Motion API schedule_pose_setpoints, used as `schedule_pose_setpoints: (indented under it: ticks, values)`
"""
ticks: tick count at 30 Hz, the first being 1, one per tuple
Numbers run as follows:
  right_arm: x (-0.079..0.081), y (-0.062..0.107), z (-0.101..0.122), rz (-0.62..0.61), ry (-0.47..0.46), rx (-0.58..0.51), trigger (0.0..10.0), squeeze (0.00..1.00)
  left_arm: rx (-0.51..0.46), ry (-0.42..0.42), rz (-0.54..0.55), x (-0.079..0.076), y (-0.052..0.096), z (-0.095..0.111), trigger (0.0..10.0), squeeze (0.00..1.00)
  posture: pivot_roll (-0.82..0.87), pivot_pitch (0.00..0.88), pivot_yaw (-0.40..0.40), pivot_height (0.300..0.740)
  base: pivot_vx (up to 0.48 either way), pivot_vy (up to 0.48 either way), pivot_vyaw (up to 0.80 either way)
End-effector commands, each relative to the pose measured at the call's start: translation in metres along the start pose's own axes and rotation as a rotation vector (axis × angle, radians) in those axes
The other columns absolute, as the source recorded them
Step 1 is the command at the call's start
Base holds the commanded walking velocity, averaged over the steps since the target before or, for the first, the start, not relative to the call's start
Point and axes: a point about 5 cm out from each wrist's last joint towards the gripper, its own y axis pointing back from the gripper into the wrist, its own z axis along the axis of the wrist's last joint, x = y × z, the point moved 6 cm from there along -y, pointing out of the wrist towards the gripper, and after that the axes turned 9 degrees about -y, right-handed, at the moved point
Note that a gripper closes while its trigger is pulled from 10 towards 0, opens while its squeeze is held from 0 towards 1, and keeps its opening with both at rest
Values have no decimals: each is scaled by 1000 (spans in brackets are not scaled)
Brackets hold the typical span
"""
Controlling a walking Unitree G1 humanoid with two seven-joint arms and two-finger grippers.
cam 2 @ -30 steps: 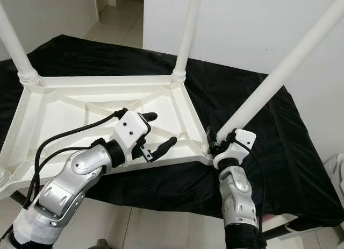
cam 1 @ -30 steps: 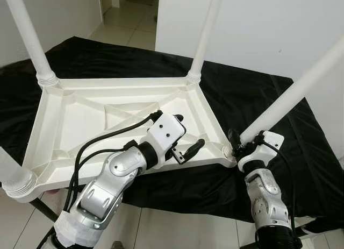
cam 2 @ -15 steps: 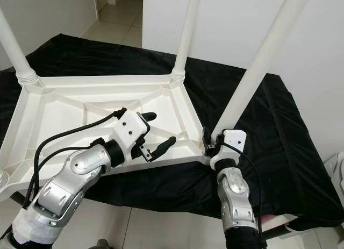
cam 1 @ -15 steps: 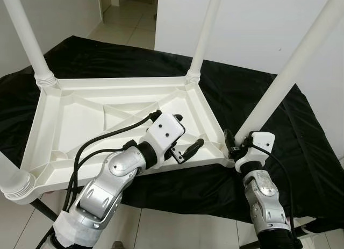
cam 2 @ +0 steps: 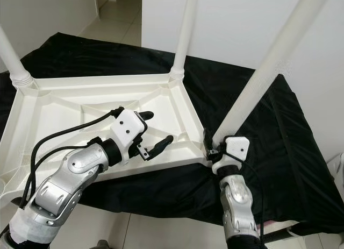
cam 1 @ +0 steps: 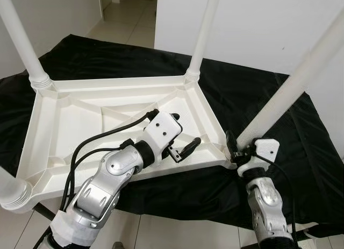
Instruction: Building children table
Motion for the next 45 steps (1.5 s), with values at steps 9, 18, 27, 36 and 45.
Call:
schedule_pose_setpoints:
  ticks: [9,18,27,36,45]
  values:
    - [-37,45,-90,-189,-85,393,10000,0,-17,-9,-33,-1,-1,6,10000,0,161,86,-23,740,0,0,0]
    - [-40,39,-107,-133,-41,571,10000,0,-21,-11,-30,0,-2,7,10000,0,155,83,-30,740,0,0,0]
    - [-46,38,-114,-94,-28,675,10000,0,-21,-11,-25,0,-2,8,10000,0,157,86,-42,740,0,0,0]
    - [-51,39,-115,-133,-99,672,10000,0,-19,-8,-17,0,-1,7,10000,0,158,91,-48,740,0,0,0]
    - [-45,11,-59,-160,-315,309,10000,0,-19,-14,-22,1,-3,6,10000,0,145,91,-42,740,0,0,0]
